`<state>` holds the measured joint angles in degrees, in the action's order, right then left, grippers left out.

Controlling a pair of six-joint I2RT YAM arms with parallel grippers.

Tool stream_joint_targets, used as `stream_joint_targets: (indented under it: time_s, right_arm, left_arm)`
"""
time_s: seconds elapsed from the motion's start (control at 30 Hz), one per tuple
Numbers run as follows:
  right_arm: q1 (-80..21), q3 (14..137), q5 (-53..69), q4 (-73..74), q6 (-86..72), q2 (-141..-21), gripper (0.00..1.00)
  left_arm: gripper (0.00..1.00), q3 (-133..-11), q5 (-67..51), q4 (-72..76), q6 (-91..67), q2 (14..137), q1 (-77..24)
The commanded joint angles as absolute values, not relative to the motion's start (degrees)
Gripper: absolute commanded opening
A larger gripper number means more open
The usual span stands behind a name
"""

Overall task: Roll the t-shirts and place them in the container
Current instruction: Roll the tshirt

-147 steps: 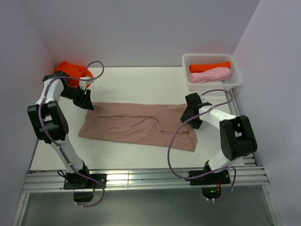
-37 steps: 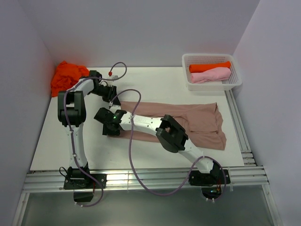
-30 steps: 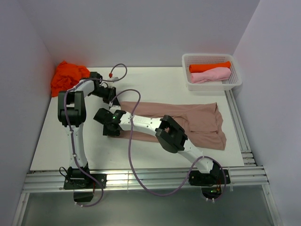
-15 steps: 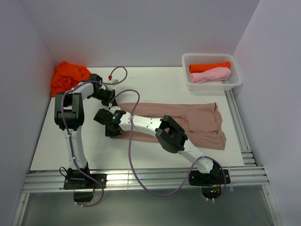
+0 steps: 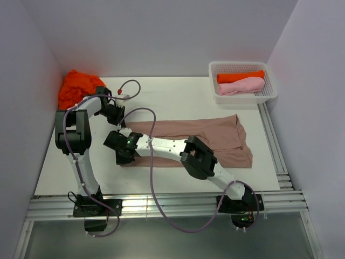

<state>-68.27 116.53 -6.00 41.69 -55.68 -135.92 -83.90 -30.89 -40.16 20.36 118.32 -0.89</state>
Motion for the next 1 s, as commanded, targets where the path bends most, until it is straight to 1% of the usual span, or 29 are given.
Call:
stream_joint_targets:
  time_s: [0.0, 0.33, 0.6, 0.97]
  right_arm:
    - [-68.5, 113.9, -5.2, 37.4, -55.3, -128.4, 0.0]
    - [-67.2, 112.1, -5.4, 36.5, -55.0, -126.2, 0.0]
    - [-66.2, 103.5, -6.3, 32.8, -56.4, -121.5, 0.0]
    - [-65.5, 97.5, -7.3, 30.6, -57.6, -118.4, 0.0]
  left_arm:
    - [0.0, -83.6, -25.1, -40.8, 22.3, 114.7, -0.7]
    - [0.01, -85.8, -23.0, -42.0, 21.2, 113.9, -3.1]
    - [0.02, -88.5, -21.8, -43.6, 19.6, 113.7, -5.3]
    - [0.03, -91.7, -18.5, -44.7, 17.5, 114.9, -9.4]
